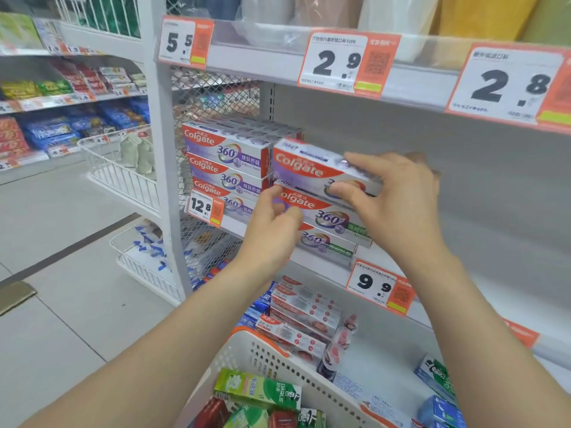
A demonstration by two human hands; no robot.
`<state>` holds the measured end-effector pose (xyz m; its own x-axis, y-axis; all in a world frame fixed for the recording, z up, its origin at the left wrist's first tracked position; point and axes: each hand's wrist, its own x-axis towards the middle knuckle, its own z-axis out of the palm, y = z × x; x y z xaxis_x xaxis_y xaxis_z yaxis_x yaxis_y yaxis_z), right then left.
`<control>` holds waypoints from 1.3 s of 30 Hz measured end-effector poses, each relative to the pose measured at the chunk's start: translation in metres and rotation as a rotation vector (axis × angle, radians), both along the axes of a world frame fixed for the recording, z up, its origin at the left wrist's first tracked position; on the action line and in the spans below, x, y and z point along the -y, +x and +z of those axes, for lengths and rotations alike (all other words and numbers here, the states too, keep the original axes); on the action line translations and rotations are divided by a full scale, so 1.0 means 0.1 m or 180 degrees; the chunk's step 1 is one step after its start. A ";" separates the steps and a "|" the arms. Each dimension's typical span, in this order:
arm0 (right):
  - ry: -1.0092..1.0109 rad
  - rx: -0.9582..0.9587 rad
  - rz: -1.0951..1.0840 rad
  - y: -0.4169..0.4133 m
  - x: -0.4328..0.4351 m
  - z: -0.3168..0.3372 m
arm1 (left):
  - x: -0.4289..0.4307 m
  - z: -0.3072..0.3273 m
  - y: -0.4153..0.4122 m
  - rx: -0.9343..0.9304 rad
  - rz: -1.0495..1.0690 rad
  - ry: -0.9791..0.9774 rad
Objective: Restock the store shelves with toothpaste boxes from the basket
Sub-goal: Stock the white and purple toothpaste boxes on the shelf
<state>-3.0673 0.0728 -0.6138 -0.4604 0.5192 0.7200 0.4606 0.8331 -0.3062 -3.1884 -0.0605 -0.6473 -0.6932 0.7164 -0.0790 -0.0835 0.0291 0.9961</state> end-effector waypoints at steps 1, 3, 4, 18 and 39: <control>0.0062 0.0266 -0.0100 -0.01 -0.01 0.00 | -0.01 -0.03 -0.01 -0.0081 0.0017 -0.0066; 0.0080 0.0650 -0.0161 -0.03 -0.05 -0.01 | -0.04 -0.11 -0.05 -0.0136 0.0025 -0.0093; 0.0013 0.0702 -0.0097 -0.02 -0.07 -0.02 | -0.05 -0.16 -0.06 -0.0172 0.0025 -0.0124; -0.1391 -0.1878 0.0334 0.45 0.19 -0.57 | -0.09 -0.16 -0.01 -0.1065 0.0088 -0.0163; -0.1597 -0.0982 -0.0135 0.38 0.28 -0.71 | -0.03 -0.33 0.15 -0.2340 -0.0453 -0.0235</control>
<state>-3.0291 0.0452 -0.6843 -0.2402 0.8443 0.4790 0.3173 0.5347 -0.7832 -3.1732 -0.0572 -0.6805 -0.4869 0.8139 0.3170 0.6118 0.0589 0.7888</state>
